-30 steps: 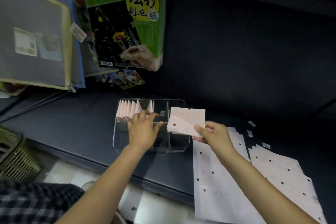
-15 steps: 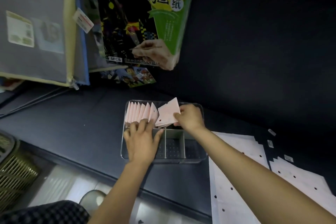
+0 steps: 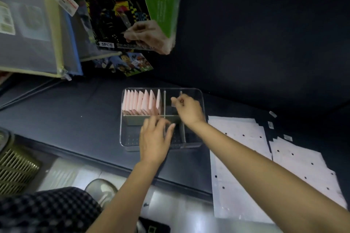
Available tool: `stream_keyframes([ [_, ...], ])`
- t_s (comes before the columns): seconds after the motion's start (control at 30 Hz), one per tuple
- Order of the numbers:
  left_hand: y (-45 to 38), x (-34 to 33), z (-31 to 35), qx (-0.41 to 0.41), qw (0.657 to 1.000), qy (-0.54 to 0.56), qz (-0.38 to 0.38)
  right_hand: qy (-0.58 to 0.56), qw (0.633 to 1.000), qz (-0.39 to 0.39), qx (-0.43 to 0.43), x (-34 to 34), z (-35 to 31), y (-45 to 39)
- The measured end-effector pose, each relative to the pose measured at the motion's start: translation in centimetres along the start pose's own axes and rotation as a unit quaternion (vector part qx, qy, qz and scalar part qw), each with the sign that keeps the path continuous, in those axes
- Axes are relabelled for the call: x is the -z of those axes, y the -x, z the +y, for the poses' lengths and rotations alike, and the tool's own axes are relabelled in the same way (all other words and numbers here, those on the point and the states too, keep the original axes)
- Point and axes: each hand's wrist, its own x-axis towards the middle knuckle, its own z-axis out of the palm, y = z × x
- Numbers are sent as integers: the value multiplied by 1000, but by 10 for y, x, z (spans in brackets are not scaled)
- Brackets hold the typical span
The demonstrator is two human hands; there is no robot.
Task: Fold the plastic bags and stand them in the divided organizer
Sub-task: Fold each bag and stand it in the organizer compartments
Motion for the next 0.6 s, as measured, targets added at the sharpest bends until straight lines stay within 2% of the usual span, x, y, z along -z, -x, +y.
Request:
stream_keyframes([
  [0.07, 17, -10, 20, -51, 997, 22, -47, -20, 999, 19, 30, 24, 34, 24],
  [0.17, 52, -35, 49, -104, 970, 58, -212, 30, 999, 7, 22, 60, 108, 76],
  [0.27, 97, -60, 63, -153, 903, 34, -401, 106, 994, -35, -13, 92, 187, 140],
  [0.33, 122, -70, 64, -193, 861, -32, -470, 170, 980, -96, -24, 108, 227, 182],
  [0.4, 136, -76, 61, -233, 838, -93, -485, 209, 964, -166, -16, 116, 256, 215],
  [0.47, 144, -78, 58, -262, 833, -126, -470, 237, 950, -202, 11, 118, 273, 236],
  [0.53, 147, -78, 57, -273, 843, -126, -447, 258, 948, -176, 70, 116, 280, 247],
  [0.6, 146, -77, 58, -260, 859, -92, -432, 263, 950, -108, 126, 115, 280, 250],
])
